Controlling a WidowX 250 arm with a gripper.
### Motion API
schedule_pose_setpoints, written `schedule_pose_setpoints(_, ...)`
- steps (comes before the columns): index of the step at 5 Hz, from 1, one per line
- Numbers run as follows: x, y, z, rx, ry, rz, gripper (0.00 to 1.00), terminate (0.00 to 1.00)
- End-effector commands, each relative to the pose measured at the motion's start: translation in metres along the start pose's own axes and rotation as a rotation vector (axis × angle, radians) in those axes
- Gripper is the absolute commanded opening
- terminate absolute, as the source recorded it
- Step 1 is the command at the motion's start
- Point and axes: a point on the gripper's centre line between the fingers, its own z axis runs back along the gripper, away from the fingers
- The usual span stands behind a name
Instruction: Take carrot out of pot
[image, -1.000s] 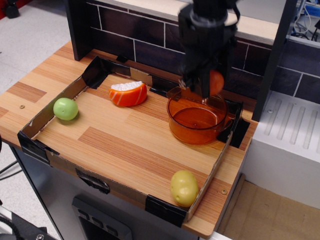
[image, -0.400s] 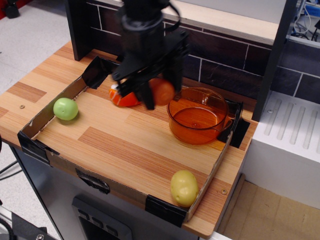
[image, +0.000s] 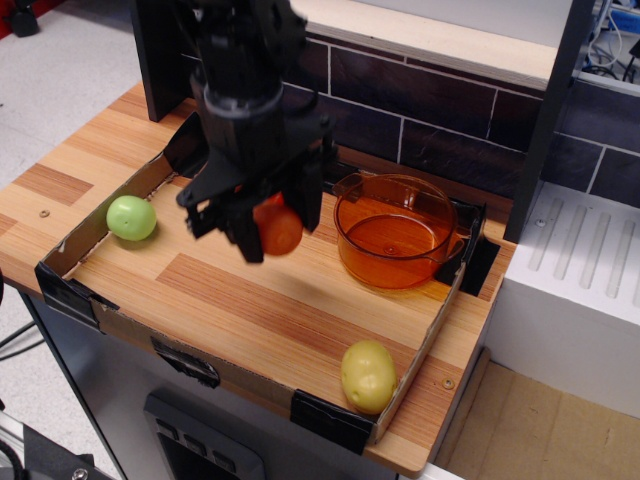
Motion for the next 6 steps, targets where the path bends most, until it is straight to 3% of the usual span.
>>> schedule_pose_setpoints(1,0.0225,0.013,-0.0228,0.093,-0.08,-0.002,0.0,0.0)
schedule_pose_setpoints(2,0.0209,0.018,-0.0295,0.137,-0.079,-0.014,0.0,0.0)
schedule_pose_setpoints(3,0.0199,0.0173,-0.0292,0.139,-0.085,-0.017,1.0,0.0)
schedule_pose_setpoints(4,0.0195,0.0165,-0.029,0.146,-0.105,-0.032,1.0,0.0)
schedule_pose_setpoints(6,0.0188,0.0153,-0.025,0.136,-0.09,-0.029,1.0,0.0)
